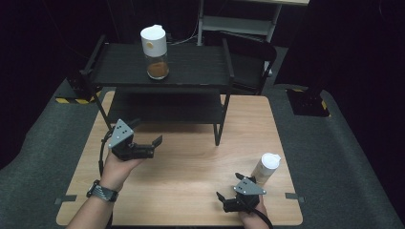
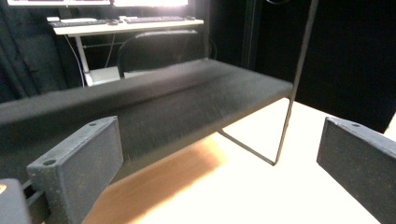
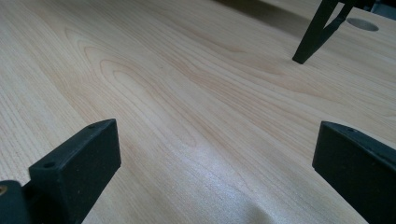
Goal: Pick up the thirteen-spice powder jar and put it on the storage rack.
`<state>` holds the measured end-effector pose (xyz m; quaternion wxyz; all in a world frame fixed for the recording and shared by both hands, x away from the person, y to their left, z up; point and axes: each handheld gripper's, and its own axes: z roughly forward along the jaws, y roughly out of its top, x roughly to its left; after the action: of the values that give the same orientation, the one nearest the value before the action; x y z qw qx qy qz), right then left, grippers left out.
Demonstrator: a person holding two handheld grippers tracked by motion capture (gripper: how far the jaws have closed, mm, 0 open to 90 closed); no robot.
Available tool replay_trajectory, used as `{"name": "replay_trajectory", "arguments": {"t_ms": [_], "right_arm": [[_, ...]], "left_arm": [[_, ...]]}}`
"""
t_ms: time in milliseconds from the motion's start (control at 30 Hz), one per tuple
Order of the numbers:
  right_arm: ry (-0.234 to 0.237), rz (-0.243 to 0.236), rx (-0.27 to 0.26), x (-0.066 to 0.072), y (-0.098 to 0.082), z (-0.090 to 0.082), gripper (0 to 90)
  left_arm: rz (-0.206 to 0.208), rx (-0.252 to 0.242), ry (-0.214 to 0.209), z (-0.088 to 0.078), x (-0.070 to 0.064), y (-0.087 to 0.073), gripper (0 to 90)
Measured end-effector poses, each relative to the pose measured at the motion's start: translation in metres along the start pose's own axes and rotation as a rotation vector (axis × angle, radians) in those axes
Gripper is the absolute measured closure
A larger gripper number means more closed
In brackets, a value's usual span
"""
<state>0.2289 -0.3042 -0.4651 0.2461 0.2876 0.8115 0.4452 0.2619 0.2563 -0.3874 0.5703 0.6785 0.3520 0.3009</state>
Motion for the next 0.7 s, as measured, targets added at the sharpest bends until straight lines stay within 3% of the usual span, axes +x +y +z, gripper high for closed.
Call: {"name": "replay_trajectory", "arguments": {"t_ms": [233,333,400,467,700], "right_arm": [[-0.001,-0.006,0.004,0.001,0.001,0.000,0.7],[0.001,-0.007,0.003,0.001,0.001,0.000,0.6],[0.001,-0.007,0.003,0.000,0.001,0.000,0.6],[0.002,-0.008,0.004,0.000,0.001,0.000,0.6],[0.003,-0.005,0.003,0.000,0.000,0.000,0.6]], "left_arm": [[-0.017,0.019,-0.009,-0.001,-0.006,-0.024,0.6],[-0.014,0.047,-0.007,-0.003,-0.011,-0.042,0.6],[-0.014,0.052,-0.005,-0.004,-0.011,-0.045,0.6],[-0.032,0.072,-0.010,-0.006,-0.013,-0.060,0.7],[-0.041,0.112,-0.020,-0.012,-0.018,-0.083,1.5]]}}
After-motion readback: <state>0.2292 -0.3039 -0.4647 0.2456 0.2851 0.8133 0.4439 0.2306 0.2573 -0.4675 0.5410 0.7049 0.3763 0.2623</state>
